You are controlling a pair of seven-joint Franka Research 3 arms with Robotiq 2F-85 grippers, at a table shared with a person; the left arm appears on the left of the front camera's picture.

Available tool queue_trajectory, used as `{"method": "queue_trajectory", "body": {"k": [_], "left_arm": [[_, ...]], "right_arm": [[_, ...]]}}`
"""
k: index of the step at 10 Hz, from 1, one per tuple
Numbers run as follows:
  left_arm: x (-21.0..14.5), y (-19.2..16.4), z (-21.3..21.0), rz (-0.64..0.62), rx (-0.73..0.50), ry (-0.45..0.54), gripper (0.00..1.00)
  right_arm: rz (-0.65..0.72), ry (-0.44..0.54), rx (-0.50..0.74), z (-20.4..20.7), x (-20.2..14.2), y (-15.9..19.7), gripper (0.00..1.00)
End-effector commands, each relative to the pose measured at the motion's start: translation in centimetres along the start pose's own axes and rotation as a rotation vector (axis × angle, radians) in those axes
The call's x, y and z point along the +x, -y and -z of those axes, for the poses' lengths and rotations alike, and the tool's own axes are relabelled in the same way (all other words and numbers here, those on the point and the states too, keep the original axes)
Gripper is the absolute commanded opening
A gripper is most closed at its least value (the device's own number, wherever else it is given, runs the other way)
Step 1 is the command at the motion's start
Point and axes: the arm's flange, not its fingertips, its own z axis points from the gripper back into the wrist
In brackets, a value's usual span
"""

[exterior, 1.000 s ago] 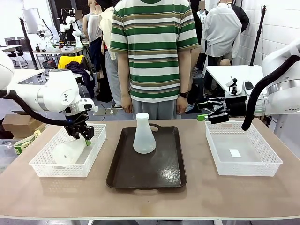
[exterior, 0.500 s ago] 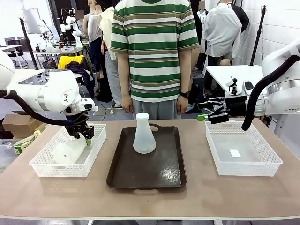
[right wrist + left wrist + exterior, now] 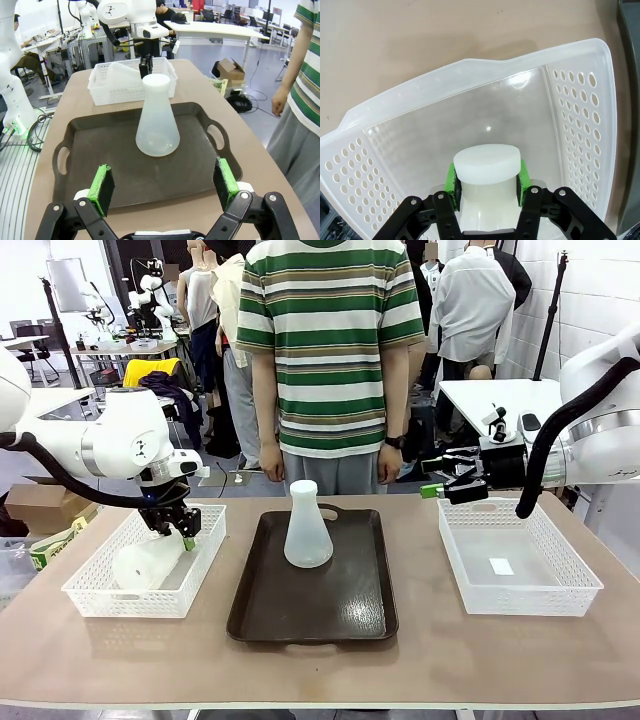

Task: Prepare the laboratory tools.
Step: Pick up the Big flask that the person points to, then place the picked Big flask upright in the Handle tray as directed by the person.

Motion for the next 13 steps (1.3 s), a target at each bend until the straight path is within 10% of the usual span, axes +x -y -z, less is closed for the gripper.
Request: {"method": "queue_trajectory", "body": {"k": [1, 13], "left_arm": [[-0.02, -0.07, 0.00, 0.001, 0.001, -0.003, 0.00], [-0.02, -0.07, 0.00, 0.001, 0.001, -0.003, 0.00]], "right_arm": [[0.006, -0.011, 0.000, -0.08, -0.04, -0.05, 1.00], [0.006, -0.011, 0.000, -0.08, -0.04, -0.05, 1.00]]}}
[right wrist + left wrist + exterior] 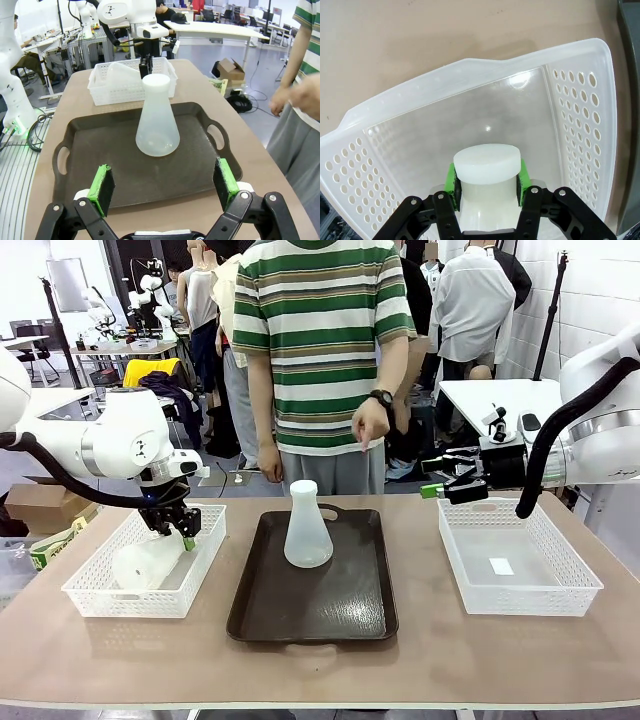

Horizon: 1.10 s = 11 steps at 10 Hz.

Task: Prepare the laboratory tools.
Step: Place the picked Big flask upright in the Handle tray as directed by the person.

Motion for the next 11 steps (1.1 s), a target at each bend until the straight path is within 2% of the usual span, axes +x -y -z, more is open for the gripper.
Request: {"method": "queue_trajectory", "body": {"k": [1, 11], "left_arm": [[-0.02, -0.07, -0.01, 0.001, 0.001, -0.003, 0.00], [-0.02, -0.07, -0.01, 0.001, 0.001, -0.003, 0.00]], "right_arm": [[0.006, -0.011, 0.000, -0.08, -0.04, -0.05, 1.00], [0.006, -0.011, 0.000, -0.08, -0.04, -0.05, 1.00]]}}
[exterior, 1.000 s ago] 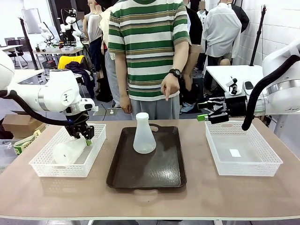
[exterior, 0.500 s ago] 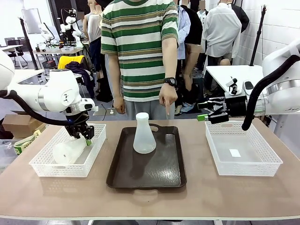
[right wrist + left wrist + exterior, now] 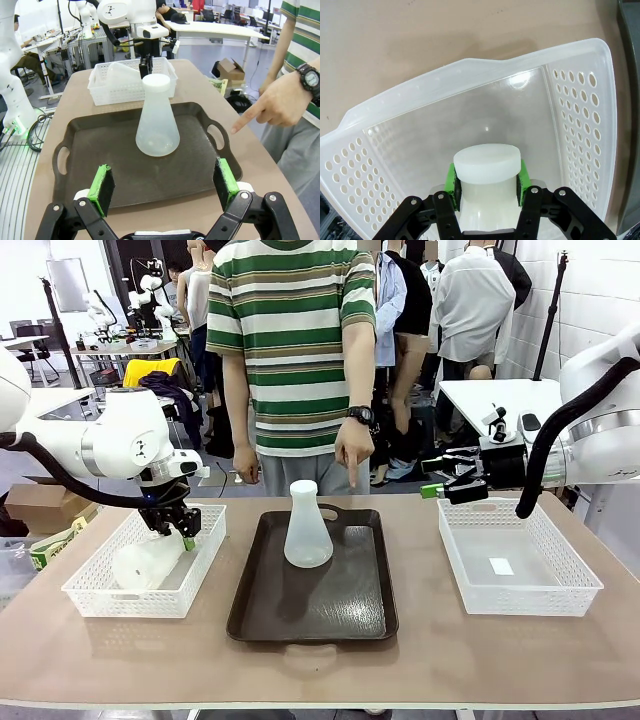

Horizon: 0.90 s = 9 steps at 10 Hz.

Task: Prepare the laboratory tools.
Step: Place the picked Big flask upright in the Handle tray as directed by the person.

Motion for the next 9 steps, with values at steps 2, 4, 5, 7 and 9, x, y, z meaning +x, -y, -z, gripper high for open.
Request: {"method": "queue_trajectory", "body": {"k": [2, 4, 5, 7, 9], "left_arm": [[0.0, -0.1, 0.0, 0.001, 0.001, -0.003, 0.00], [0.0, 0.0, 0.0, 0.000, 0.000, 0.000, 0.00], [-0.4, 0.3, -0.9, -0.005, 0.010, 0.002, 0.00], [-2.0, 0.7, -4.2, -0.022, 0.007, 0.042, 0.00], [-3.7, 1.0, -8.2, 0.041, -0.009, 0.141, 0.00]], "right_arm": [[0.006, -0.011, 0.000, -0.1, 0.0, 0.0, 1.00], [0.006, -0.011, 0.000, -0.1, 0.0, 0.0, 1.00], [0.006, -0.011, 0.000, -0.1, 0.0, 0.0, 1.00], [0.006, -0.011, 0.000, -0.1, 0.0, 0.0, 1.00], [0.006, -0.011, 0.000, -0.1, 0.0, 0.0, 1.00]]}}
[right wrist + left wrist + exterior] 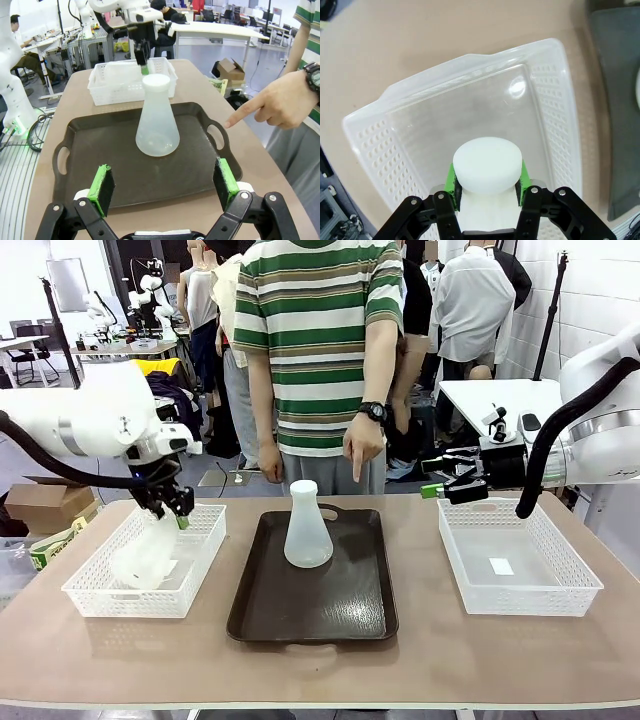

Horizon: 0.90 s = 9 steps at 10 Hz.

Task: Prepare the laboratory tools.
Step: Place the picked Big flask upright in the Handle tray as directed by the person.

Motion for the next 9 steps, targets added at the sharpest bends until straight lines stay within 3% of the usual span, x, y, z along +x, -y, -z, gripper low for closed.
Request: {"method": "queue_trajectory", "body": {"k": [1, 3, 4, 6, 9], "left_arm": [[-2.7, 0.5, -3.7, 0.109, -0.089, 0.112, 0.00], [-3.7, 0.5, -6.7, 0.406, -0.393, 0.211, 0.00], [-4.5, 0.7, -8.2, 0.514, -0.484, 0.287, 0.00], [-6.7, 1.0, -11.1, 0.665, -0.555, 0.478, 0.00], [-8.3, 0.2, -12.3, 0.877, -0.749, 0.600, 0.00]], "right_arm": [[0.005, -0.011, 0.000, -0.1, 0.0, -0.1, 1.00], [0.005, -0.011, 0.000, -0.1, 0.0, -0.1, 1.00], [0.005, -0.011, 0.000, -0.1, 0.0, -0.1, 1.00], [0.005, -0.011, 0.000, -0.1, 0.0, -0.1, 1.00], [0.005, -0.011, 0.000, -0.1, 0.0, -0.1, 1.00]]}}
